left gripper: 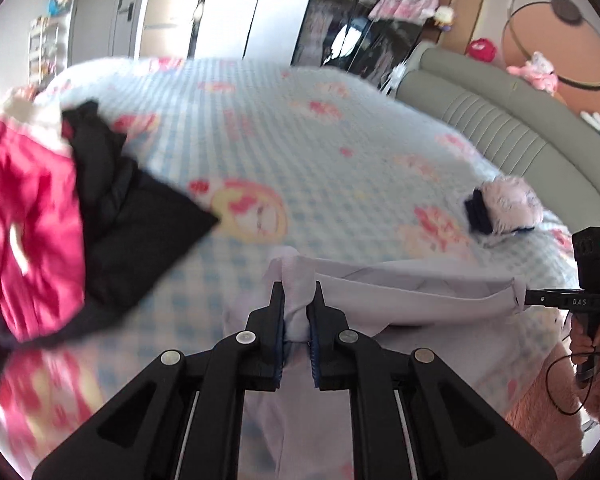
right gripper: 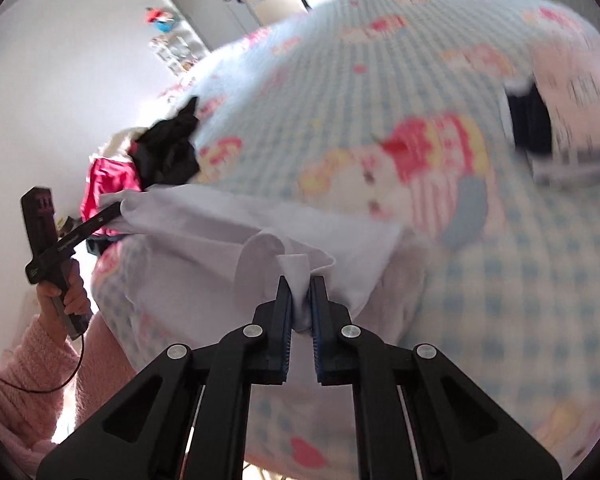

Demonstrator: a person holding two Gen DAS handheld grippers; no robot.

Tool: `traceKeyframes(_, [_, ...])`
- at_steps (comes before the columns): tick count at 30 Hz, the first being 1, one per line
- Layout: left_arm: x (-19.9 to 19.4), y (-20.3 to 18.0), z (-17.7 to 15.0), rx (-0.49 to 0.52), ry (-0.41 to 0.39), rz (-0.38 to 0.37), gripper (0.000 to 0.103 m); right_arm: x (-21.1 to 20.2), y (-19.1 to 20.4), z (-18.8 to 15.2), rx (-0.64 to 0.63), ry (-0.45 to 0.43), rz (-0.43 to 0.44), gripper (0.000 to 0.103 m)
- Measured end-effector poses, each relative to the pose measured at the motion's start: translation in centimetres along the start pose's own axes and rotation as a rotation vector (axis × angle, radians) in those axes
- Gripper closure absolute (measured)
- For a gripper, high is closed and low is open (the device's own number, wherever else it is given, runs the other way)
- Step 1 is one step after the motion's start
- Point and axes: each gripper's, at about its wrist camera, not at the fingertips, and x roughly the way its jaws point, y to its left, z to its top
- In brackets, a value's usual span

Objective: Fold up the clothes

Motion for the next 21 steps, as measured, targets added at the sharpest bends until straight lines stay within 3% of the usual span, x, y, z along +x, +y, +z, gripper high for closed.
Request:
traceKeyframes(5, [-0.4, 0.0, -3.0, 0.003, 0.085, 0.036, 0.085, -0.4, -0.1, -2.3, 0.035, 0.022, 0.007, 0.092])
traceKeyframes(9, [-3.0, 2.0, -3.3, -0.117, -0.007, -0.022, 0.081, -2.6, 0.7, -2.4, 0.003, 0.007, -0.014, 0.082])
traceKeyframes(11, [-3.9, 2.8, -3.2, -0.162, -0.055, -0.052, 0.048, -3.7, 0.8, -2.1, 0.007, -0.032, -0.013, 0.079])
traceKeyframes(12, [-3.6, 2.7, -2.9, -0.169, -0.061, -0.046, 0.046, -4.1, 0.9, -1.8, 0.011, -0.052, -0.008, 0.073])
traceKeyframes(16, [-2.1, 2.2, -2.0, -0.195, -0.072, 0.0, 0.051, -4.4, 1.1, -1.6, 0.022, -0.078, -0.023, 0.07])
traceKeyframes(17, [-1.3, 2.2, -1.8, -0.205, -0.042, 0.035, 0.061, -4.1, 1.1, -1.7, 0.022, -0.068, -0.039, 0.07])
traceKeyframes(19, [0.3, 2.2, -1.6, -0.217, 0.038, 0.109, 0.071, -3.5, 1.1, -2.1, 0.022, -0.046, -0.07, 0.07])
traceKeyframes(21, [1.0, 1.8, -2.0, -0.198, 0.107, 0.16, 0.075, -2.9, 1.0, -2.4, 0.022, -0.024, -0.102, 0.07])
